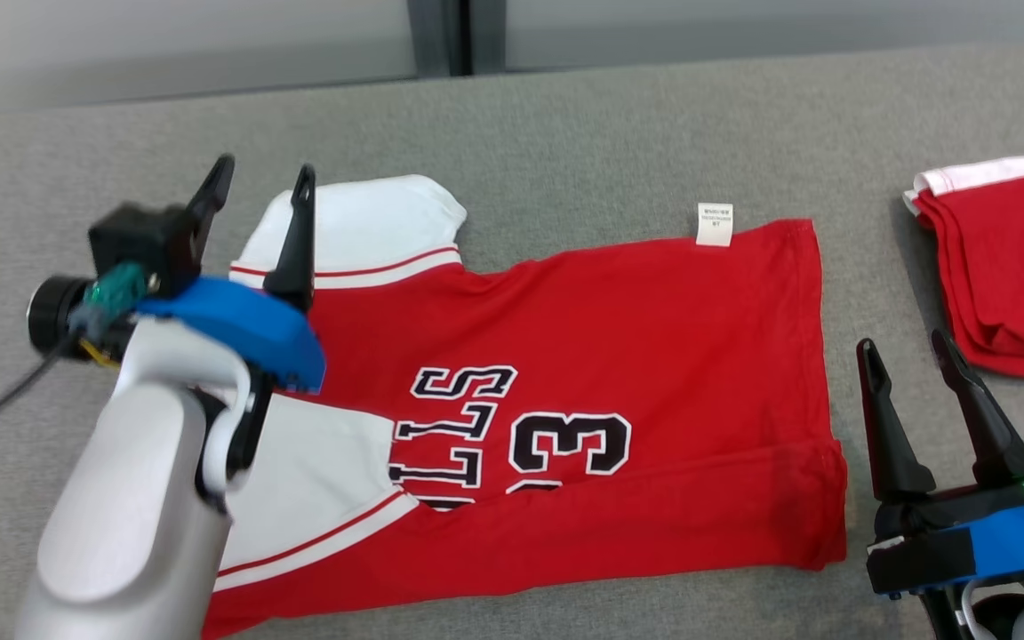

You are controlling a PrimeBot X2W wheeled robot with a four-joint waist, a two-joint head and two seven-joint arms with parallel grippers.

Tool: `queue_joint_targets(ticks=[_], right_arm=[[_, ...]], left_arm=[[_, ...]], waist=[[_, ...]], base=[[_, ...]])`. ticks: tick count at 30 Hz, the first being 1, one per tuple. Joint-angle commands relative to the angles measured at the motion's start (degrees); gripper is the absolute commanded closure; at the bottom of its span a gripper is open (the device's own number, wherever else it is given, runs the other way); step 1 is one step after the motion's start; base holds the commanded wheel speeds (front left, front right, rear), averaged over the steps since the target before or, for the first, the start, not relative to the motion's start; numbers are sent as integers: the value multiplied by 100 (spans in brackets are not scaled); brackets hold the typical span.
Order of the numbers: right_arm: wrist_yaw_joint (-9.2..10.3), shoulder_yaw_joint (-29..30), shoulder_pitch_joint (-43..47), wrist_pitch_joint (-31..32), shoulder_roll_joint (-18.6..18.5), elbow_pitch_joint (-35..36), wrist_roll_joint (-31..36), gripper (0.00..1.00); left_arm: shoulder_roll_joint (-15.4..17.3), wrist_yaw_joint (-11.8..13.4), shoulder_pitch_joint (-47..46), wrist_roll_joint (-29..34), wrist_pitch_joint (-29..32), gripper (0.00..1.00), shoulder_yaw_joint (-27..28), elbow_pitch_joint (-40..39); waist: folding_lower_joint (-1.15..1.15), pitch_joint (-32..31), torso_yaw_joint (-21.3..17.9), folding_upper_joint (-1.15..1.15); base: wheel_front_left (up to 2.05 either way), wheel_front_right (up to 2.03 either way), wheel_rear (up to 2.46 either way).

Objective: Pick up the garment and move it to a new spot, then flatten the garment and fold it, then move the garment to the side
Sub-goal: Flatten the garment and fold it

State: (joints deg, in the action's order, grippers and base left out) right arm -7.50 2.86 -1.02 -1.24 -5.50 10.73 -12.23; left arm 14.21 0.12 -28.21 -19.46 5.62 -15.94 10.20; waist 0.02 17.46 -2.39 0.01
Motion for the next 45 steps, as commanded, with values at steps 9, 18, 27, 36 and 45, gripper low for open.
queue_joint_targets(ticks=[9, 18, 27, 36, 45], right_arm=[[2, -180, -452, -224, 69, -331, -97, 0], [2, -250, -625, -332, 72, -557, -159, 0], [2, -222, -778, -296, -20, -708, -211, 0], [2, -427, -1635, -308, -379, -1518, -459, 0], [2, -800, -3076, -204, -873, -3431, -953, 0]], left_arm=[[-173, -513, -1860, -29, 343, 0, -337, 2584], [-190, -575, -2673, -54, 639, 0, -436, 4418], [-277, -588, -2825, -44, 1099, 100, -636, 5578], [-376, -599, -3066, -45, 186, 100, -695, 5705], [-693, -685, -3236, -84, -478, 100, -837, 5708]], waist=[[-2, 684, -339, -1], [-2, 909, -555, -1], [-2, 883, -591, -1], [-2, 818, -514, -1], [-2, 839, -122, -1]], base=[[0, 0, 0], [0, 0, 0], [0, 0, 0], [0, 0, 0], [0, 0, 0]])
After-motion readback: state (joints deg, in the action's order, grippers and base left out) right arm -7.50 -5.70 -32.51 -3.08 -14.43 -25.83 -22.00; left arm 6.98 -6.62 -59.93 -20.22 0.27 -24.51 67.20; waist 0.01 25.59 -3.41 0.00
